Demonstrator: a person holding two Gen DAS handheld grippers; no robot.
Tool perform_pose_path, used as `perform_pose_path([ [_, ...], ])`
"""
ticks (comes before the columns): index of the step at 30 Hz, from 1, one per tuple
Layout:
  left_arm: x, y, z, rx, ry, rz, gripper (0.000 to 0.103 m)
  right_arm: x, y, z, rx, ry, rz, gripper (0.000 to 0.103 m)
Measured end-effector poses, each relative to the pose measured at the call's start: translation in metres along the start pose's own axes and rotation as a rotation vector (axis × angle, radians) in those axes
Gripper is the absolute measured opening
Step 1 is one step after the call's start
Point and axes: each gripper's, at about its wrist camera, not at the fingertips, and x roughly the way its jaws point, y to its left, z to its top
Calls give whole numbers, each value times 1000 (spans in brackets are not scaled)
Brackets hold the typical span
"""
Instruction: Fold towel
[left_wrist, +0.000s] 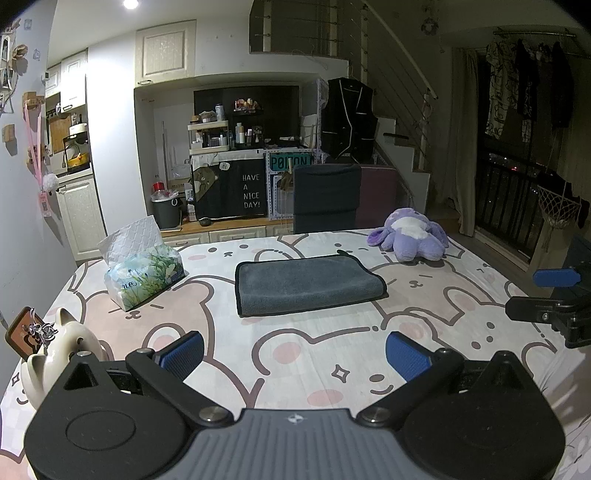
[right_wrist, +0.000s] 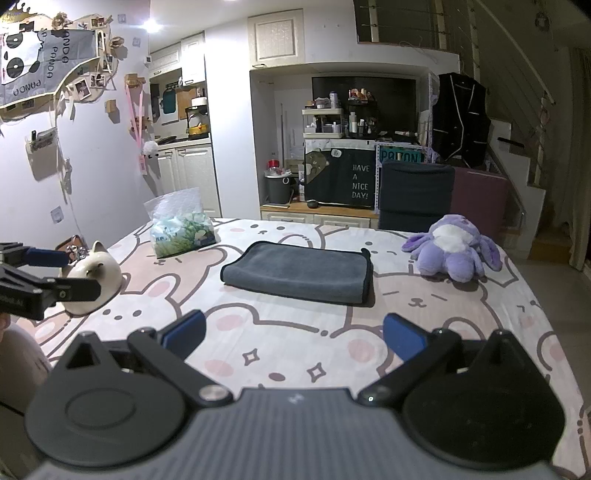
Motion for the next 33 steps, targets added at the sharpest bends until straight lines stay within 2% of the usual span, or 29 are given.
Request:
perform_pose_path([
  [33,1,-4,1,1,0,6,103,0,1,0,3,-2,3,103],
])
